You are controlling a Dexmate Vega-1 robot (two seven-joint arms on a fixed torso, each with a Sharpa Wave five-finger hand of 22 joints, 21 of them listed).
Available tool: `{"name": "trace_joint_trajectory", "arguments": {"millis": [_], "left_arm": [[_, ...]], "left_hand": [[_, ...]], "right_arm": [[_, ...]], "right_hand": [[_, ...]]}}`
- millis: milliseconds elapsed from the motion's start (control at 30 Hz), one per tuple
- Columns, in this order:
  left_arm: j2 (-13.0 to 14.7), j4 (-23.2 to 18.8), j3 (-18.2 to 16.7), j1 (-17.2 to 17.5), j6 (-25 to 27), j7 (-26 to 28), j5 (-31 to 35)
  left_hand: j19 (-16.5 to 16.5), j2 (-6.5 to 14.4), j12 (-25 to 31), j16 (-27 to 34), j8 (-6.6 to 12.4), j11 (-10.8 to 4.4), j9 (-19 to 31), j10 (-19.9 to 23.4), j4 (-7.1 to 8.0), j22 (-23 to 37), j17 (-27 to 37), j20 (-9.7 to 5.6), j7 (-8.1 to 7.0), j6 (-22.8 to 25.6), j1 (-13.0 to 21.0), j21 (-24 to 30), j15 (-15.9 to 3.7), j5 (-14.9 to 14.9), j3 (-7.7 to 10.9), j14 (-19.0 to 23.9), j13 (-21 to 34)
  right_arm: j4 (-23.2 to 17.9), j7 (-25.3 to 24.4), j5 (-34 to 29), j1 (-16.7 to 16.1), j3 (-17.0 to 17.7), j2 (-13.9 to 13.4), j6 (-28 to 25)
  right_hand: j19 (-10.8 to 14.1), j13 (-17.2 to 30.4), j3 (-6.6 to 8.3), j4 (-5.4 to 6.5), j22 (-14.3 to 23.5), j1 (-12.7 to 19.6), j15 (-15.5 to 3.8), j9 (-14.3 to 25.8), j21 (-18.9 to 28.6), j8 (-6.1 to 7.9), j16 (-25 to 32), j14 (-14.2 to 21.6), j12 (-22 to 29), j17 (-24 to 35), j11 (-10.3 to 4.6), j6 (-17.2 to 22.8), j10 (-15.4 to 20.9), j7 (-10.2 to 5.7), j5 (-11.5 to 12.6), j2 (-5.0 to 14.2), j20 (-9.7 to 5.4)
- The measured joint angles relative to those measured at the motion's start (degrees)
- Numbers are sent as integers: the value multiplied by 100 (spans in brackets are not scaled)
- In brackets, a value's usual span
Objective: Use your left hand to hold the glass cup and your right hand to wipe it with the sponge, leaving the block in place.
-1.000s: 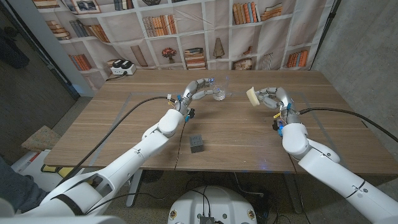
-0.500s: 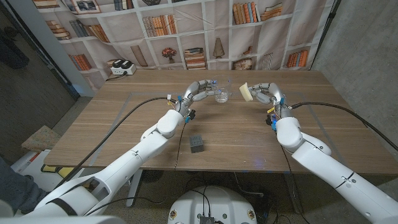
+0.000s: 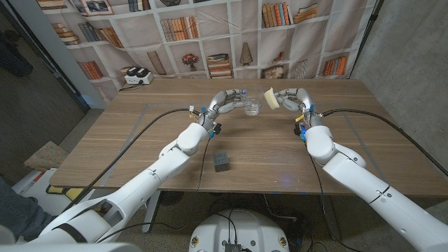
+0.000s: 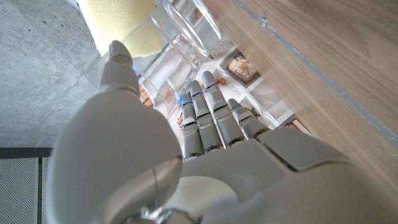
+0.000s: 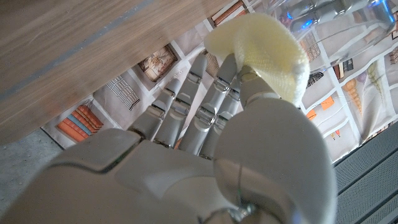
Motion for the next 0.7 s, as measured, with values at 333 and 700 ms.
{"name": "trace_joint_trajectory", "arguments": {"millis": [333, 700], "left_arm": [[-69, 139, -12, -42, -152, -38, -37], [-172, 312, -56, -84, -340, -44, -91]], "left_hand": [[72, -1, -22, -45, 0, 36, 0, 36, 0, -9, 17, 9, 11, 11, 1, 0, 0, -38, 0, 0, -3], [124, -1, -39, -45, 0, 71, 0, 72, 0, -9, 17, 19, 61, 61, 1, 0, -10, -54, 0, 52, -11]], "right_arm": [[56, 31, 71, 125, -97, 140, 76], [193, 119, 187, 217, -205, 240, 107]], "right_hand": [[19, 34, -24, 24, -15, -36, -10, 1, 0, 17, 0, 50, -1, 0, 10, -1, 52, -1, -4, 36, -19], [19, 34, -24, 24, -15, -37, -30, 1, 0, 20, 0, 91, 0, -13, 10, -6, 52, -5, -22, 35, -19]]}}
